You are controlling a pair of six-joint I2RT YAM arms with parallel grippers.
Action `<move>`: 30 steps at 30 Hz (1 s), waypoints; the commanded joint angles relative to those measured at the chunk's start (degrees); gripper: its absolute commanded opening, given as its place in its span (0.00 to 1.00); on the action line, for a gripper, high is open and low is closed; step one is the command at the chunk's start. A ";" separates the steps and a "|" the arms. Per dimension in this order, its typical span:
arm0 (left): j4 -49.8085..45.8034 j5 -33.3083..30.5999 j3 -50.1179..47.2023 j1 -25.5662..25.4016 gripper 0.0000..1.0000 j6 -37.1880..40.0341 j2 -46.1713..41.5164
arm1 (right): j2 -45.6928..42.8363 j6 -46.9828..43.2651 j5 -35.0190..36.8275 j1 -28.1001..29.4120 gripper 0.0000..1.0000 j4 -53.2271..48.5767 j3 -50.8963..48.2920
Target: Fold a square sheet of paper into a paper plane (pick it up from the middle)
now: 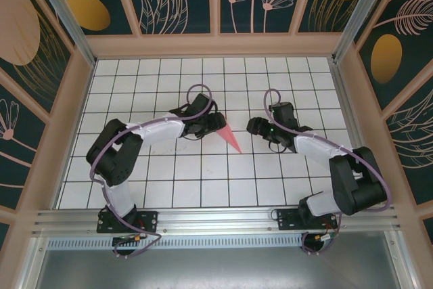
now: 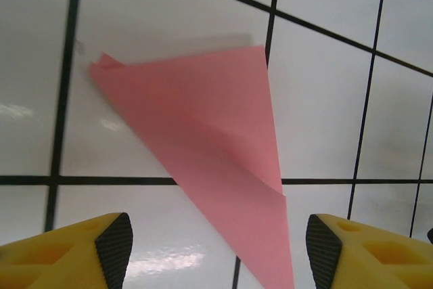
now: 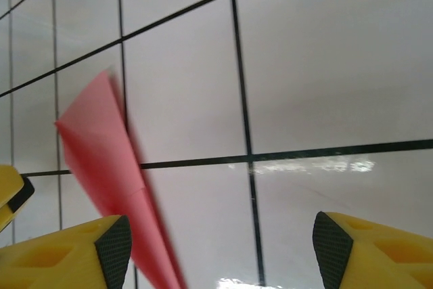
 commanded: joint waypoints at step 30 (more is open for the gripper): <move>-9.10 -2.30 4.91 -3.03 0.29 -7.83 3.51 | -0.60 2.22 1.25 -1.92 0.74 0.45 -0.85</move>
